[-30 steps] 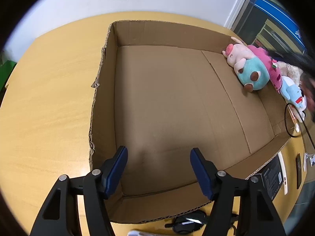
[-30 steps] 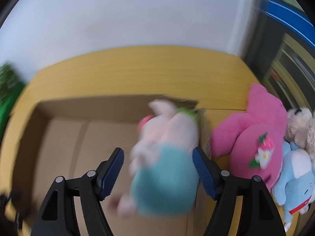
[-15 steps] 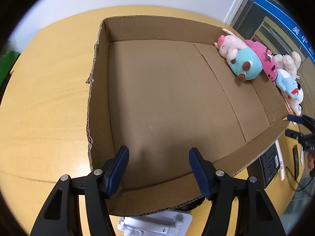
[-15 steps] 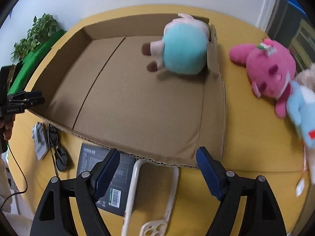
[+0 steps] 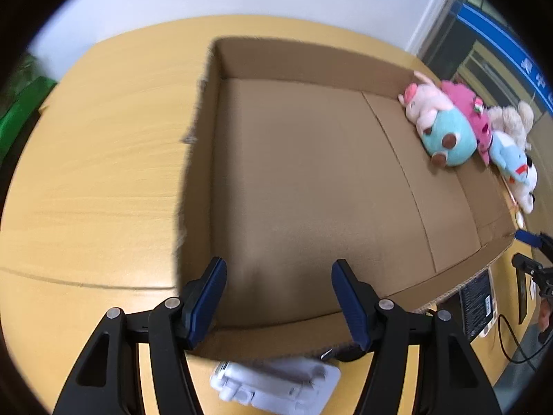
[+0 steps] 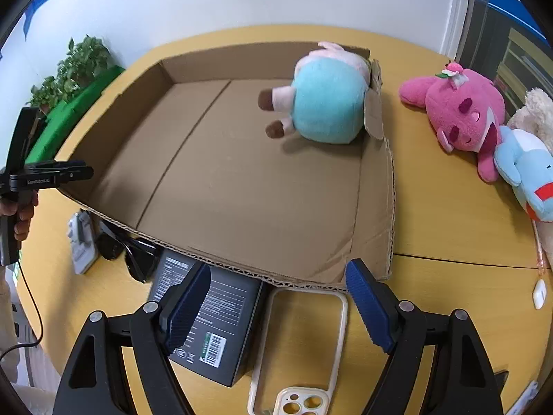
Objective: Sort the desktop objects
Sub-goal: 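Move the right gripper to the clear phone case and grasp its edge, then lift the phone case with the right gripper and carry it over the box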
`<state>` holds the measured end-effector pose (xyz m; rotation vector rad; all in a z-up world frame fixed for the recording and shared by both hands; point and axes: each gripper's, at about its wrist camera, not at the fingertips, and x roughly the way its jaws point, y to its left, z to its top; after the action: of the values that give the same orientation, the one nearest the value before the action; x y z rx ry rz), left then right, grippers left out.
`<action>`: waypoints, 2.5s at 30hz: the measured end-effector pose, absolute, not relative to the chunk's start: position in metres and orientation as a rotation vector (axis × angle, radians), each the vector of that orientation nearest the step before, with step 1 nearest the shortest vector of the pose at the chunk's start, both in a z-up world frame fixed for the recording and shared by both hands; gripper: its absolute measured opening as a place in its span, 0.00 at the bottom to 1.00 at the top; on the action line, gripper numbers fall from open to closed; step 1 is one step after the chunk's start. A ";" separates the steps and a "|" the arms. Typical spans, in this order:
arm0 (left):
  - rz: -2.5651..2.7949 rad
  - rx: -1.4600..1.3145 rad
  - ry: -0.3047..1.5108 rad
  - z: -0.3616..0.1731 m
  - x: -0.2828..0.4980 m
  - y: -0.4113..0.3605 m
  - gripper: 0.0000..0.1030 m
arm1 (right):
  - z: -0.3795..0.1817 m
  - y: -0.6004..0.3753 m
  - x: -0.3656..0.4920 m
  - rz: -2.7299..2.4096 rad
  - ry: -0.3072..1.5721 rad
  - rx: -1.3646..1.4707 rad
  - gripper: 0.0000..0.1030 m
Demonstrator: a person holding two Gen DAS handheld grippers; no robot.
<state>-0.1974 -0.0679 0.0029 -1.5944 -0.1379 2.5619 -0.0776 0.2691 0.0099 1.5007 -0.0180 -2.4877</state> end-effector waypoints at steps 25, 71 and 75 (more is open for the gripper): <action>2.556 -1.075 -0.179 0.031 -0.051 0.044 0.81 | -0.065 0.285 0.042 -2.591 0.088 1.511 0.97; 1.969 -1.249 -0.332 -0.014 -0.028 0.166 0.23 | -0.027 0.247 0.166 -2.654 -0.306 1.351 0.73; 2.032 -1.124 -0.315 0.028 -0.046 0.152 0.23 | 0.010 0.238 0.146 -2.716 -0.212 1.228 0.73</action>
<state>-0.0464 0.1515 0.0280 -1.1237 -0.3153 2.0320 0.1465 0.2380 0.0098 1.2279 -0.2120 -2.7156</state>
